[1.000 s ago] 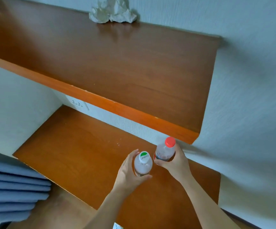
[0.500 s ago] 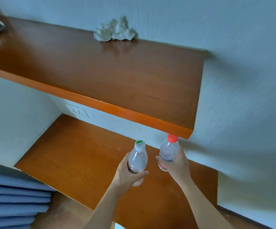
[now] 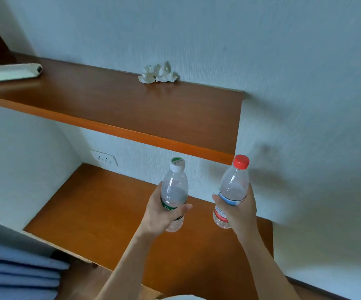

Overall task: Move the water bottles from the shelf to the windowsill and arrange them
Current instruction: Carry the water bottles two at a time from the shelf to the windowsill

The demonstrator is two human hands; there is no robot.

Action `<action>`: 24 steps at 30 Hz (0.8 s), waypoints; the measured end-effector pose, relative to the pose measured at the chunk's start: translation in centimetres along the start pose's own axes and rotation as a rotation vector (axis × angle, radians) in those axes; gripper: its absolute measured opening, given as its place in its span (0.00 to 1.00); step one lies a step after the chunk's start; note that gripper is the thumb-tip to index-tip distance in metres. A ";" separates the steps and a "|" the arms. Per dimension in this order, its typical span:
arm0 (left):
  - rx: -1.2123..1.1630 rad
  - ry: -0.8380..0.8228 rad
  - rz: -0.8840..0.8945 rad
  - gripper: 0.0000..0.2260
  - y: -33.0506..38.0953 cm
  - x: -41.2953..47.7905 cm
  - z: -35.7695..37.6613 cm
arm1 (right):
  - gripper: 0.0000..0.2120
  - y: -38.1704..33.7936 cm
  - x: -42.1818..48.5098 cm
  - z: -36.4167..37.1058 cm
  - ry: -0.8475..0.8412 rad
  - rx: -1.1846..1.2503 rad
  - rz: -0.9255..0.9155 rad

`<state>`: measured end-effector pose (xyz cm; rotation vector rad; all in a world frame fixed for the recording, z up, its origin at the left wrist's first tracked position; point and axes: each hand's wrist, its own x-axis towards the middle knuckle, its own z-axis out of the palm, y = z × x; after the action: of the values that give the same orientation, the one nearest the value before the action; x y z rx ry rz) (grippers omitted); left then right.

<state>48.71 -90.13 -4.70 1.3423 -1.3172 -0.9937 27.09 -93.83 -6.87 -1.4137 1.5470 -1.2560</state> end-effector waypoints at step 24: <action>0.007 1.185 -0.222 0.27 1.2 -27.9 -8.8 | 0.36 -5.9 -14.9 15.1 -1.097 0.150 -0.274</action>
<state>54.80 -61.49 -3.97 1.6767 -0.2694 -0.1766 45.67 -82.00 -7.56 -1.7849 0.5115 -0.4946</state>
